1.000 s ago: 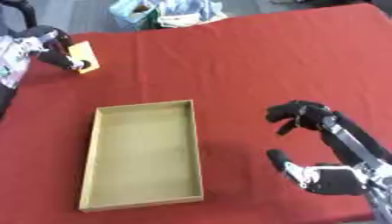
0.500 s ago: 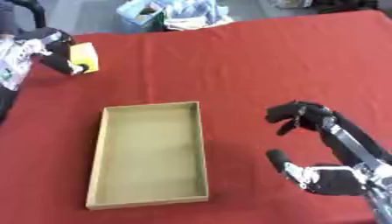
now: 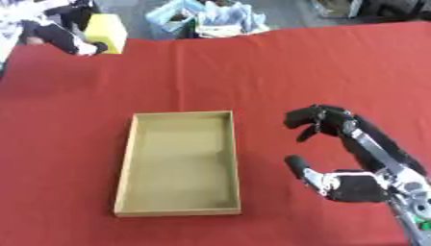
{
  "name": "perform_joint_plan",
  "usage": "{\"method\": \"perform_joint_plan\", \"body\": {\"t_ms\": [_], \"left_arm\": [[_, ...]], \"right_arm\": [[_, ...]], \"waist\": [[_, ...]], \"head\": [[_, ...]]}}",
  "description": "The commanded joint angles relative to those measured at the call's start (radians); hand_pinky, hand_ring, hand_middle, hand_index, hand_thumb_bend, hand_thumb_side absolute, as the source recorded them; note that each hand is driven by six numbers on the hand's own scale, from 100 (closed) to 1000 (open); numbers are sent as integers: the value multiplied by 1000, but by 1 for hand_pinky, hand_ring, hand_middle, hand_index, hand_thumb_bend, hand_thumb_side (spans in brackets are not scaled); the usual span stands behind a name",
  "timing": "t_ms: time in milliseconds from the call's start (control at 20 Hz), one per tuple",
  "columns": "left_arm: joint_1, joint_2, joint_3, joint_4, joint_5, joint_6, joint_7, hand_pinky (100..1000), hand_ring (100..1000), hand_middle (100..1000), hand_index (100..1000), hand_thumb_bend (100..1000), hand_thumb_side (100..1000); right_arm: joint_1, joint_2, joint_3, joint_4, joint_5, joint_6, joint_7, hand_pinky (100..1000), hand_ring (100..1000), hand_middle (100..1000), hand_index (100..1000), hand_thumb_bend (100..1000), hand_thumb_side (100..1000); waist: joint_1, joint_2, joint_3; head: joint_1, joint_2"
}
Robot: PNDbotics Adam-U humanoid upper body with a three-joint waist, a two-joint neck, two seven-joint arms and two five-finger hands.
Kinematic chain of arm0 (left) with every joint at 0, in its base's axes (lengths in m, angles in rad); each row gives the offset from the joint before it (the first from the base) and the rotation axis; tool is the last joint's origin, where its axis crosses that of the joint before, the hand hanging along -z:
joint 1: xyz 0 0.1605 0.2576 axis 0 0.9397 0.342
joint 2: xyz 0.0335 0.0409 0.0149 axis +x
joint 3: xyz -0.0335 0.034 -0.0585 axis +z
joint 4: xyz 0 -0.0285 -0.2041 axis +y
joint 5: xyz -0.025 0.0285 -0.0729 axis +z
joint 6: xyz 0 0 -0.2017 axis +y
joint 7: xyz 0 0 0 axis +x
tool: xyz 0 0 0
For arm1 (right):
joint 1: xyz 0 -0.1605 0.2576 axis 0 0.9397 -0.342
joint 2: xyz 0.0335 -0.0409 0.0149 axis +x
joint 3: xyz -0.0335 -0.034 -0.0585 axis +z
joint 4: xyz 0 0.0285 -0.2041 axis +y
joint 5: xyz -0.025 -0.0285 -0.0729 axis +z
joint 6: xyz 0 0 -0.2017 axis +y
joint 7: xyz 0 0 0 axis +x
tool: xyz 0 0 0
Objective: Pick up objects on the table and place them in the box.
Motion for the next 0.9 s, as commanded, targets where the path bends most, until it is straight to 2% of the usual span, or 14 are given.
{"method": "perform_joint_plan", "body": {"t_ms": [50,450,700,750,800,900], "left_arm": [[-5,34,-68,-139,95,-16,-46,638,518,441,518,247,295],[33,24,-233,-382,215,-4,-157,640,532,459,538,245,316],[71,5,-283,-405,189,4,-181,641,541,471,551,261,328],[80,-1,-289,-400,181,2,-184,642,543,473,554,269,333],[87,-6,-295,-394,173,-1,-185,642,546,477,557,281,339],[100,-17,-305,-383,156,-8,-187,644,550,481,561,292,345]], "right_arm": [[-10,-10,-5,-9,2,-3,2,625,763,710,838,272,377],[-16,-7,4,-9,-2,-3,12,625,763,710,837,272,377],[-19,-4,19,-8,-11,-3,28,624,763,710,836,273,376],[-20,-3,22,-8,-13,-3,32,624,763,709,836,301,362],[-21,-3,26,-8,-15,-4,37,624,763,710,836,273,376],[-23,-2,35,-7,-19,-4,48,625,764,711,836,273,376]], "waist": [[-1,-23,2],[-2,-27,-4],[-5,-29,-1],[-5,-29,0],[-6,-29,0],[-7,-28,0]], "head": [[-9,3],[-18,-1],[-29,-5],[-31,-6],[-32,-7],[-34,-8]]}}
